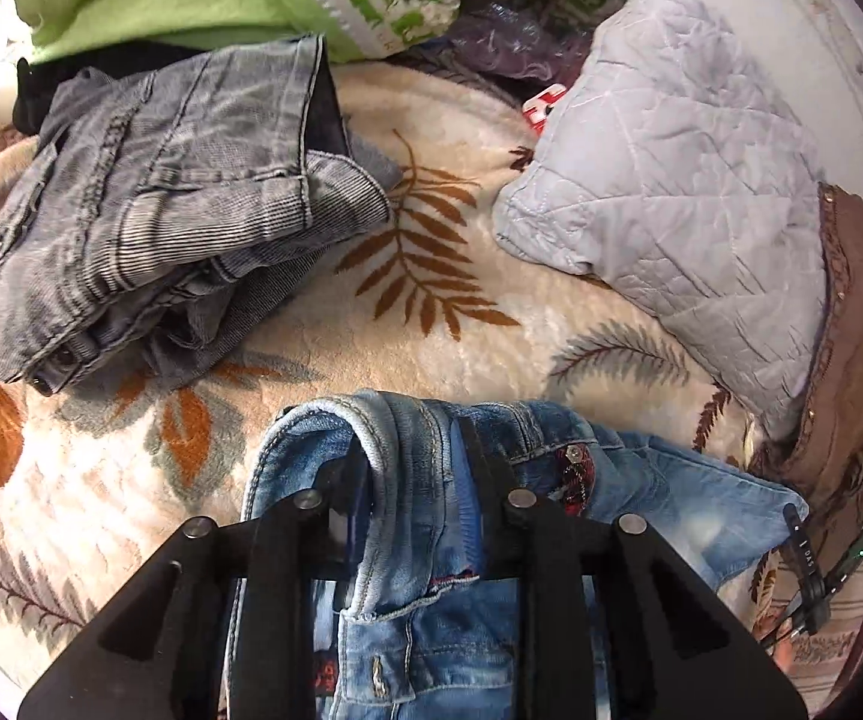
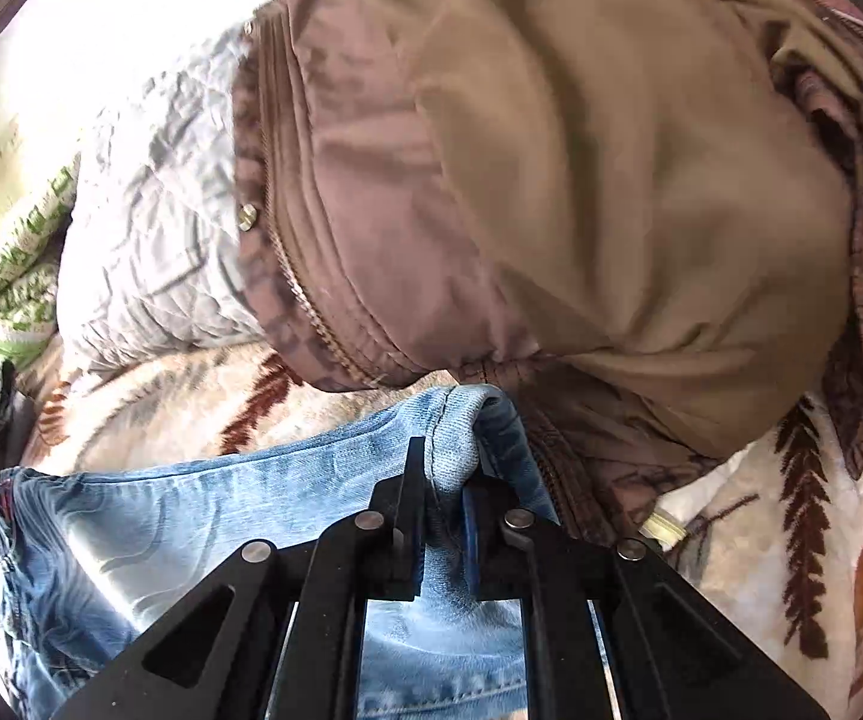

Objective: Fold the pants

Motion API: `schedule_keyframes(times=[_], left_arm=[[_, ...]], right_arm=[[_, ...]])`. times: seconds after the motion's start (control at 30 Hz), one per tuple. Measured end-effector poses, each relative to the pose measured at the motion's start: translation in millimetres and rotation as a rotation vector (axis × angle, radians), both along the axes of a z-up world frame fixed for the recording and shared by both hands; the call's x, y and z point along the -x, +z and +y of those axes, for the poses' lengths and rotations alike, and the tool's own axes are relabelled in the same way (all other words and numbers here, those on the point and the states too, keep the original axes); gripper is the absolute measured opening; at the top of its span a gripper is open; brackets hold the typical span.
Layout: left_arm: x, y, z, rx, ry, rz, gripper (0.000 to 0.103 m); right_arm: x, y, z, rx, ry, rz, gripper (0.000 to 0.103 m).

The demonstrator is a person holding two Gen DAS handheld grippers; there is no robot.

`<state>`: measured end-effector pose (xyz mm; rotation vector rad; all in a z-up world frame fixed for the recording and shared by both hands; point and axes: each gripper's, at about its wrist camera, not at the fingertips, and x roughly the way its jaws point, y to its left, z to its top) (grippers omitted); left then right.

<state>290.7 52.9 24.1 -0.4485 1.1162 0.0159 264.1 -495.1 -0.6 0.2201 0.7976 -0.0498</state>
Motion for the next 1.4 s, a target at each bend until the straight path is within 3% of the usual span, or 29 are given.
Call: schedule_keyframes(times=[0.13,0.27,0.43,0.5,0.6,0.73,0.77,0.8,0.87,0.9,0.97,1.1,1.23,1.27,1.3,1.33,1.37,1.4], left_arm=[[58.3,39.9,-3.6,0.017,-0.053,-0.112,0.022],[126.7,52.6,-5.9,0.040,-0.109,-0.173,0.023],[198.0,17.2,-4.8,0.082,-0.146,-0.126,0.023],[215.2,-10.0,-12.0,0.051,-0.184,-0.055,0.024],[232.5,-37.8,-10.8,0.086,-0.204,0.029,0.024],[262.9,-14.9,2.5,0.154,-0.203,-0.011,0.039],[270.7,-5.7,5.5,0.171,-0.207,-0.039,0.048],[277.5,3.8,6.1,0.187,-0.208,-0.063,0.054],[289.0,15.9,5.5,0.207,-0.205,-0.117,0.080],[290.4,19.2,3.2,0.213,-0.207,-0.140,0.084],[282.7,18.2,-9.4,0.207,-0.218,-0.148,0.085],[256.8,-10.6,-29.1,0.235,-0.205,-0.049,0.085],[230.0,-37.6,-41.5,0.169,-0.154,0.010,0.085],[222.3,-42.2,-43.9,0.153,-0.142,0.018,0.083],[214.8,-44.8,-44.9,0.133,-0.128,0.022,0.079],[206.8,-44.6,-45.5,0.108,-0.119,0.023,0.040],[197.0,-42.5,-45.8,0.105,-0.139,0.030,0.004],[189.6,-37.8,-43.8,0.124,-0.146,0.046,0.004]], right_arm=[[68.3,33.5,-14.8,-0.040,-0.037,-0.082,0.008],[146.7,41.4,-25.8,-0.077,-0.061,-0.114,0.008],[253.1,8.1,-47.7,-0.155,-0.131,-0.065,0.009],[283.3,-18.7,-52.9,-0.173,-0.147,0.011,0.017],[315.4,-52.1,-48.6,-0.137,-0.166,0.134,0.019],[353.4,-39.7,-48.1,-0.171,-0.206,0.104,0.025],[361.4,-32.7,-50.8,-0.191,-0.223,0.079,0.037],[366.7,-24.8,-53.7,-0.215,-0.242,0.052,0.052],[370.6,-14.6,-57.2,-0.290,-0.256,0.009,0.069],[365.2,-12.9,-57.2,-0.341,-0.246,0.002,0.072],[350.8,-18.3,-52.4,-0.450,-0.218,0.015,0.072],[315.2,-43.5,-37.3,-0.566,-0.223,0.076,0.072],[287.9,-66.3,-30.2,-0.686,-0.241,0.088,0.073],[280.8,-70.5,-29.3,-0.690,-0.253,0.095,0.073],[273.1,-73.0,-29.0,-0.692,-0.255,0.099,0.065],[264.6,-72.5,-29.7,-0.697,-0.242,0.095,0.053],[255.2,-67.2,-32.1,-0.689,-0.227,0.098,0.004],[250.1,-54.9,-36.5,-0.690,-0.219,0.062,0.003]])
